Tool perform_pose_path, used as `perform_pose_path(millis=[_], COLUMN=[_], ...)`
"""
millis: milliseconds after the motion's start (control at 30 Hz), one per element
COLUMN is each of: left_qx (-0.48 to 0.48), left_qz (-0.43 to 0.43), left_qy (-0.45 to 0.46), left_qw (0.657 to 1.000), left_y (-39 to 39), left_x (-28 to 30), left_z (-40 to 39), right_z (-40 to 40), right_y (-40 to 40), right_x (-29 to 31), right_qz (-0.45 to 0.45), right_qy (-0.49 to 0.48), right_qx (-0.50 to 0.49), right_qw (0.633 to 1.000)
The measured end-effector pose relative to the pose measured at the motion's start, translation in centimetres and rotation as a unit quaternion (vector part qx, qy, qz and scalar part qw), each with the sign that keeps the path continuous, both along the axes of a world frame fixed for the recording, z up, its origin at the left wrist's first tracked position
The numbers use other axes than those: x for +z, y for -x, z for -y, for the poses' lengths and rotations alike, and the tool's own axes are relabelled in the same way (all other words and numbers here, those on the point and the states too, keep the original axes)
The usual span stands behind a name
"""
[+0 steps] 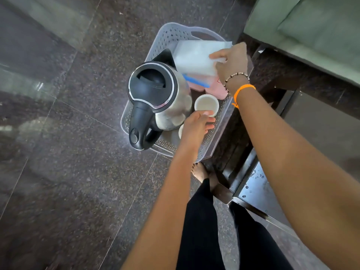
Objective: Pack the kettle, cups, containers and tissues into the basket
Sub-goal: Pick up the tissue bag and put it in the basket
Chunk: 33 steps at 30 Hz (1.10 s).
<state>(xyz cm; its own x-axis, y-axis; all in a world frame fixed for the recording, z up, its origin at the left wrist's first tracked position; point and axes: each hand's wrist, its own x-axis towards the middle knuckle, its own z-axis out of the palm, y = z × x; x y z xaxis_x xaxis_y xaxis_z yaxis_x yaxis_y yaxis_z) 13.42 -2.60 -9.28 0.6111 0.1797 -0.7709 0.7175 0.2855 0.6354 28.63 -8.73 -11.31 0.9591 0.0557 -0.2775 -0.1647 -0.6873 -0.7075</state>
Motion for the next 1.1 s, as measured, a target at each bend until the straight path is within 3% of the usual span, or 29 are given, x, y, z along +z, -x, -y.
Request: perform_pose_path(millis=[133,300,433,633,867,1100], left_qx=[-0.004,0.003,-0.014,-0.033,-0.109,-0.209], left_qz=[0.002,0.004,0.015,0.008,-0.026,-0.066], left_qy=[-0.016,-0.032,-0.043,-0.060,-0.027,-0.022], left_qw=[1.000,0.999,0.999,0.998,0.993,0.975], left_y=[-0.4,-0.4,0.4,2.7,7.4,9.9], left_x=[0.4,1.1,1.5,1.8,0.4,-1.9], left_z=[0.9,3.9,7.0,15.2,30.8,42.7], right_z=[0.8,2.2,5.9,19.1,37.8,51.4], right_y=[0.8,1.0,3.0,10.9,20.7,25.8], right_x=[-0.2,0.0,1.4,2.1,1.4,-1.9], right_qz=[0.046,-0.017,0.000,-0.123,-0.176,-0.198], right_qy=[0.003,0.015,-0.033,-0.185,-0.200,-0.175], right_qx=[-0.056,0.055,0.030,-0.090,-0.206,-0.317], right_qw=[0.997,0.998,0.999,0.971,0.942,0.911])
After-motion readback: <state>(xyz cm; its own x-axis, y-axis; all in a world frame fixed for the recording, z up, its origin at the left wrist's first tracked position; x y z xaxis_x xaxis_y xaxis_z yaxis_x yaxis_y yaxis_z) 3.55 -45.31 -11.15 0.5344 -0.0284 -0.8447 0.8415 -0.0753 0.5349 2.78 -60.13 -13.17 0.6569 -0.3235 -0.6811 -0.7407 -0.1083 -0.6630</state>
